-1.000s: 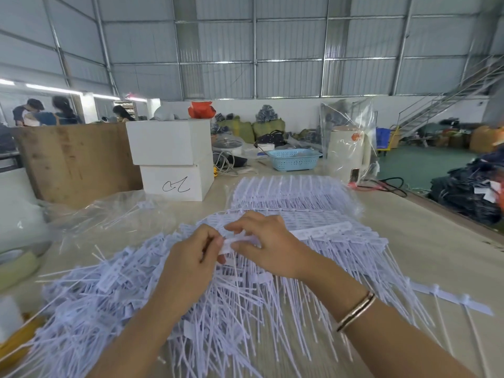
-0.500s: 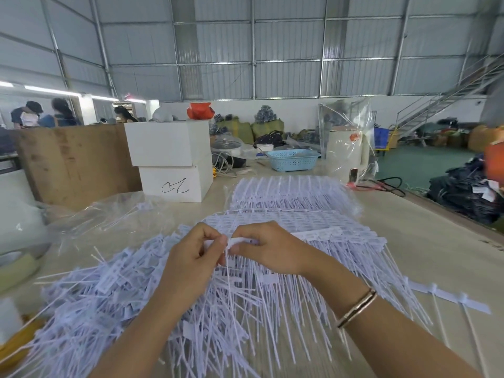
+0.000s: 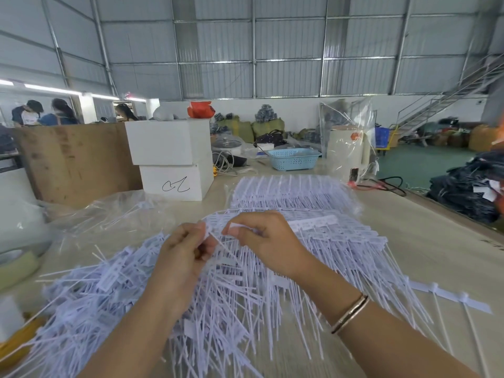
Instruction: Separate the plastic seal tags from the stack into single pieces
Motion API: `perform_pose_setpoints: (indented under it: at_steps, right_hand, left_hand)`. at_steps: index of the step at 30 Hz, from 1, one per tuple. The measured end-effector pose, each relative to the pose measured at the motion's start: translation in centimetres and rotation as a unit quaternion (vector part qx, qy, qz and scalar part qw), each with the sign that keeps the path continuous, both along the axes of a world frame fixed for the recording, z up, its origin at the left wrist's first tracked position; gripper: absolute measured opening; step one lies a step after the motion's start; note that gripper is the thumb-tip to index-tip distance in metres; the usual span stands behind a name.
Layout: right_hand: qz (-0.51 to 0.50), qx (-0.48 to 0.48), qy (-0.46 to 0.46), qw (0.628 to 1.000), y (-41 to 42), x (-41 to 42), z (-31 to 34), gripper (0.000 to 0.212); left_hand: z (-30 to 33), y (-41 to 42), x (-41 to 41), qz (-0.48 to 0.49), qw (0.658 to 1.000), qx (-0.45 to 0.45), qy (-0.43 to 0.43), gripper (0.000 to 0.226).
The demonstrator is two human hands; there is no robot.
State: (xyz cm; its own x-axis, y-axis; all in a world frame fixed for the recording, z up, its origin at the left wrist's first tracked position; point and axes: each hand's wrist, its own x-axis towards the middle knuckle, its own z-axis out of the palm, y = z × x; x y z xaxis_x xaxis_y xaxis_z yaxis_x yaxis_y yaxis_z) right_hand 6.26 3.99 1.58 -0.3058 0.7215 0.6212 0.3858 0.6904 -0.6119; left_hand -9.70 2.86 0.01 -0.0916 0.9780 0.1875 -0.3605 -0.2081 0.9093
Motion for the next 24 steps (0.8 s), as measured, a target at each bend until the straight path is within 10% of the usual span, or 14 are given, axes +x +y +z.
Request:
perform_pose_setpoints:
  at_steps: [6, 17, 21, 24]
  right_hand:
    - [-0.016, -0.005, -0.012, 1.0, -0.3, 0.0, 0.0, 0.015]
    - [-0.042, 0.031, -0.03, 0.998, -0.4, -0.6, -3.0, 0.052]
    - [-0.059, 0.072, 0.001, 0.996, -0.5, -1.3, -4.8, 0.066]
    - [-0.071, 0.124, 0.027, 0.989, -0.5, -1.6, -6.3, 0.068]
  left_hand:
    - [0.2, 0.5, -1.3, 0.196, 0.95, 0.084, 0.229, 0.018]
    - [-0.9, 1.4, -3.5, 0.391, 0.666, 0.187, 0.607, 0.021]
    - [-0.9, 0.3, -1.3, 0.207, 0.772, 0.245, 0.548, 0.034]
    - [-2.3, 0.1, 0.4, 0.141, 0.771, 0.244, 0.571, 0.015]
